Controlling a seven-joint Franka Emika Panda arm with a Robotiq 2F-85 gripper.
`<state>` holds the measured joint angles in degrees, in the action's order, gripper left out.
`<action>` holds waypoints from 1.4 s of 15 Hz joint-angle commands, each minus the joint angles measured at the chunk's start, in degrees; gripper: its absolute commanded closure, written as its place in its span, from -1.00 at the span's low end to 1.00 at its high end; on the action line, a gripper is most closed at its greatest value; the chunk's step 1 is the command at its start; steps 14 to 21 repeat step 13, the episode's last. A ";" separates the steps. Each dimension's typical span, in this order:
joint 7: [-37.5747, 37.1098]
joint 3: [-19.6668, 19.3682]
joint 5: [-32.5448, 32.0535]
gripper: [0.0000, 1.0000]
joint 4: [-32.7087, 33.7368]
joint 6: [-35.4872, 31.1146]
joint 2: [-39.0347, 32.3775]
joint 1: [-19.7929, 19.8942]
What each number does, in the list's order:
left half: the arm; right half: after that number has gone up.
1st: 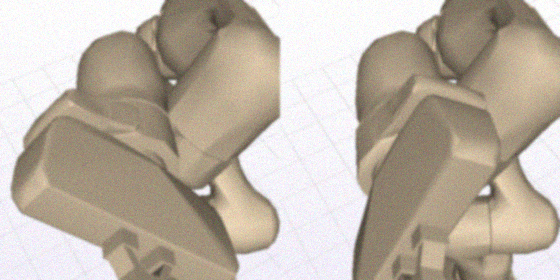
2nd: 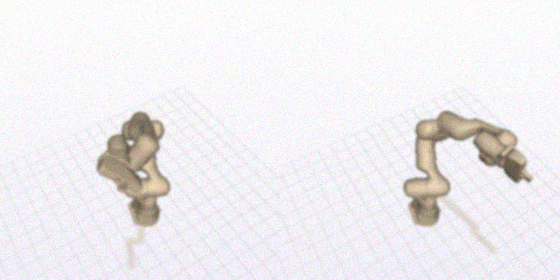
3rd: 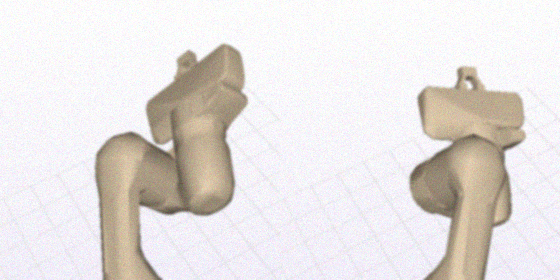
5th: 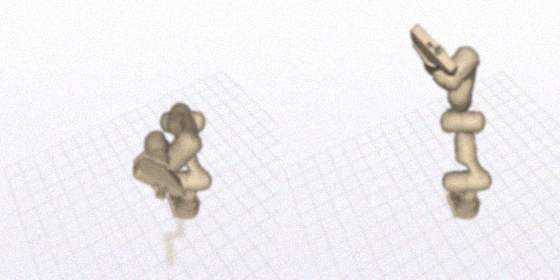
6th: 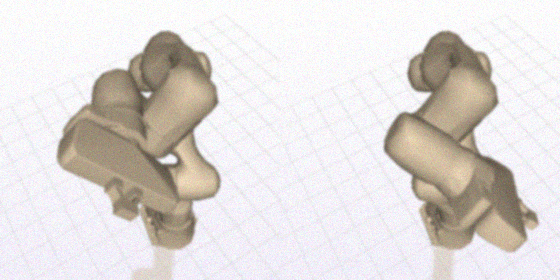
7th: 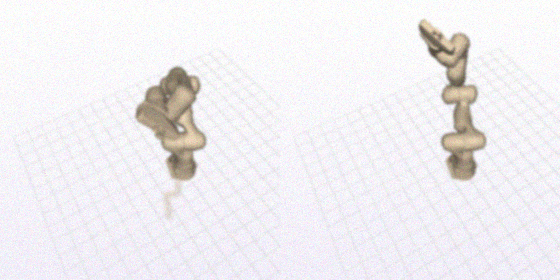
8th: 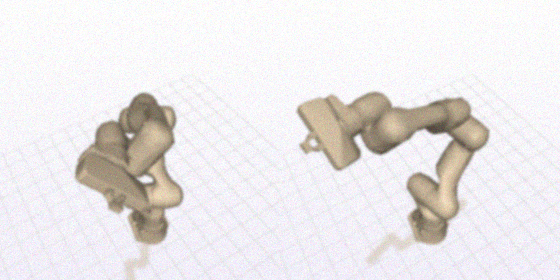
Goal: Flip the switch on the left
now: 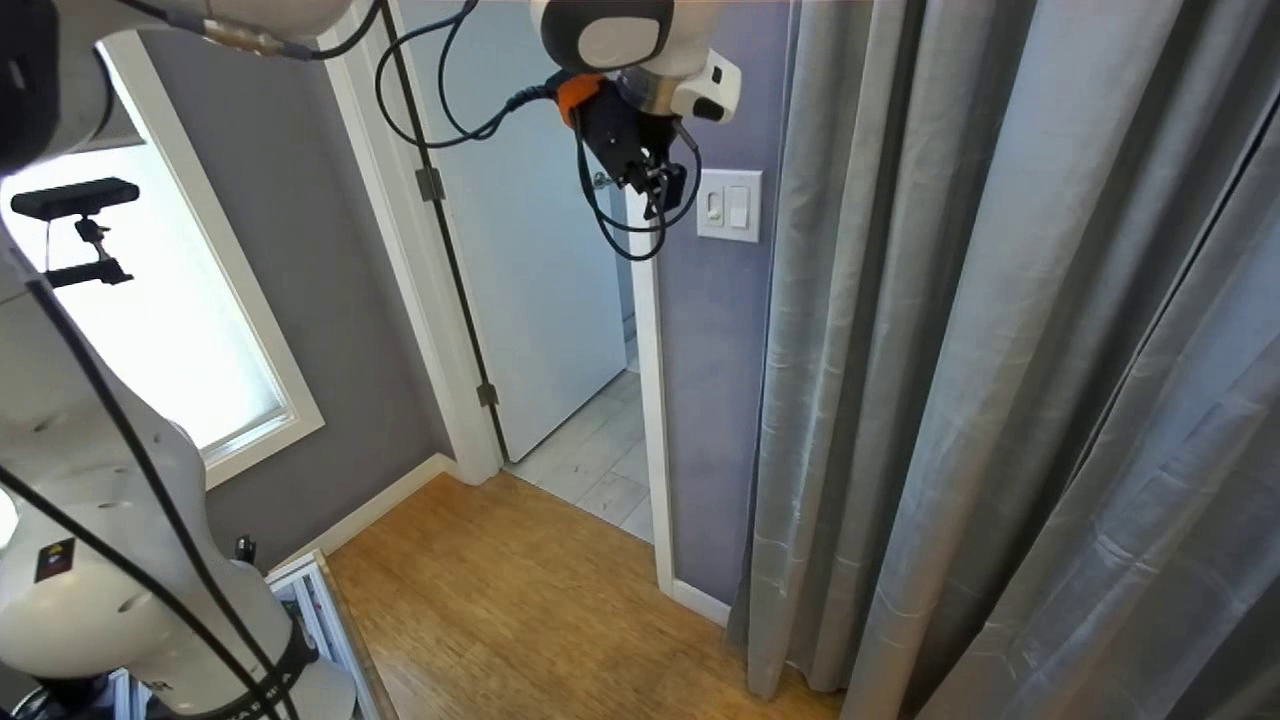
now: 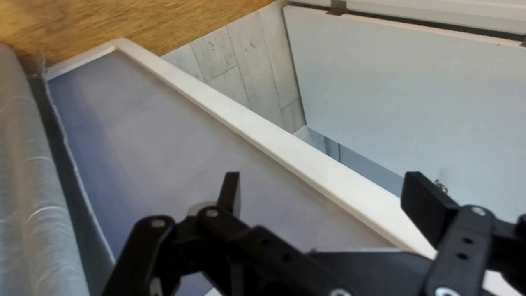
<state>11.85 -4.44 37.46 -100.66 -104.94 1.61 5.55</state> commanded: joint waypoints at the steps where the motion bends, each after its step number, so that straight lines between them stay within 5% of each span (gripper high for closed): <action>1: 2.74 0.47 -6.00 -1.00 -12.36 -12.54 9.30 -0.83; 5: 5.95 -0.34 -4.75 -1.00 -22.38 -28.72 14.94 -1.62; 6: 3.73 -1.12 -5.33 -1.00 -15.82 -22.63 10.56 -2.02; 10: 4.99 -1.47 -5.56 -1.00 -20.86 -27.45 13.58 -2.44; 21: 5.03 -1.48 -5.57 -1.00 -20.93 -27.49 13.72 -2.46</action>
